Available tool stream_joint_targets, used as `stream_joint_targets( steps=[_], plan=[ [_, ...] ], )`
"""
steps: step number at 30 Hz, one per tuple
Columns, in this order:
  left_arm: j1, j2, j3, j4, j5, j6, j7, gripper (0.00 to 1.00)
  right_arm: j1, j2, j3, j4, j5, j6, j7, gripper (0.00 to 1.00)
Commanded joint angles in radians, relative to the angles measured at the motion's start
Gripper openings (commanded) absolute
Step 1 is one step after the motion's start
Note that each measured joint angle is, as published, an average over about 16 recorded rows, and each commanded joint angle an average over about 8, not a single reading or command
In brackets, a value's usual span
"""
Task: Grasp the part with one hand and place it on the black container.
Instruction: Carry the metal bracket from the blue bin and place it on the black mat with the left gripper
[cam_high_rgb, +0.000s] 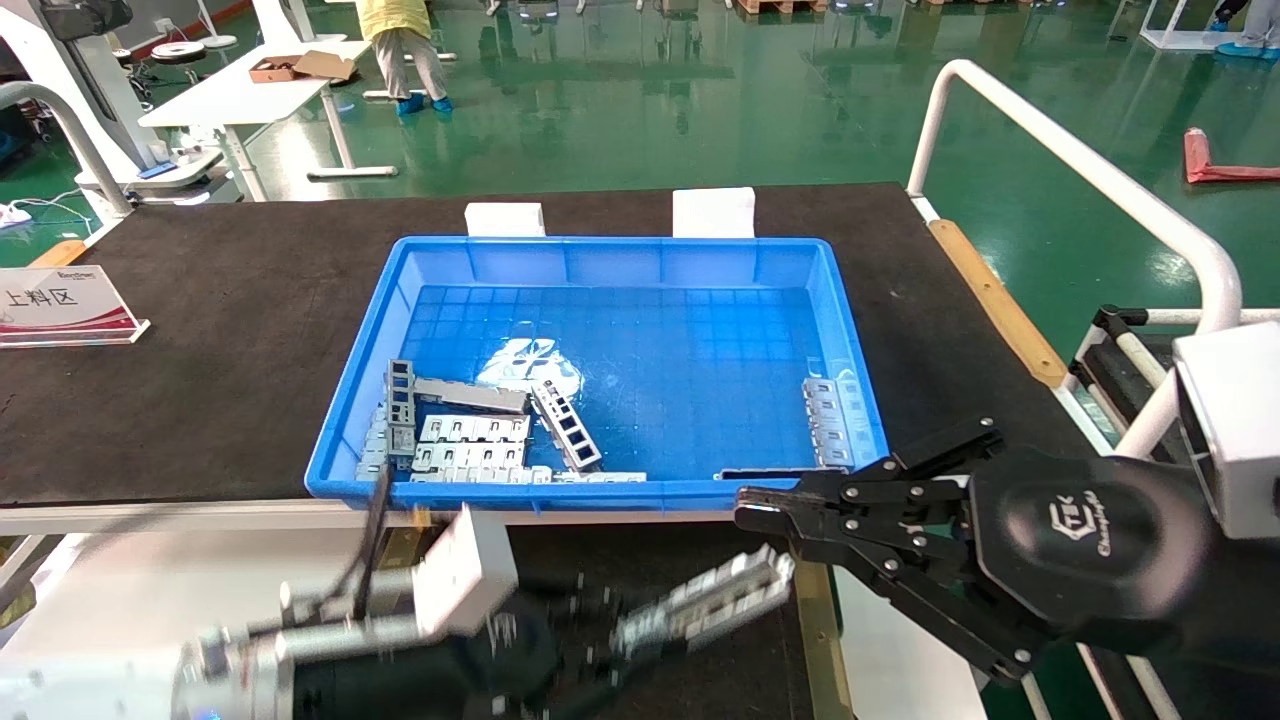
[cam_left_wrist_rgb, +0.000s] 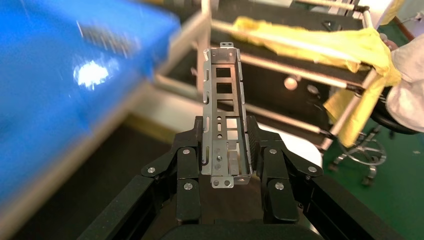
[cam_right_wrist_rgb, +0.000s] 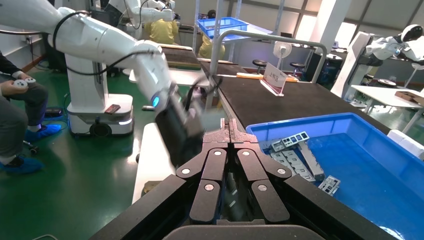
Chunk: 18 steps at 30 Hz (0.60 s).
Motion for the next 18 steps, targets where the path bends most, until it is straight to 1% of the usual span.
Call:
stream_joint_targets(
  steps=[1,4,10,14,18],
  plan=[
    [0.037,-0.009,0.013,-0.008,0.008,-0.019,0.003,0.0,0.0,0.0,0.0,0.0,0.0,0.0,0.0,0.0],
    [0.089,-0.006,0.031,-0.006,0.016,-0.081,-0.009,0.0,0.0,0.0,0.0,0.0,0.0,0.0,0.0,0.0],
    [0.169,0.032,0.066,0.006,0.029,-0.278,-0.077,0.0,0.0,0.0,0.0,0.0,0.0,0.0,0.0,0.0],
    [0.188,0.075,0.099,0.028,0.032,-0.415,-0.156,0.0,0.0,0.0,0.0,0.0,0.0,0.0,0.0,0.0],
    [0.185,0.129,0.14,0.061,0.032,-0.533,-0.236,0.0,0.0,0.0,0.0,0.0,0.0,0.0,0.0,0.0]
  ],
)
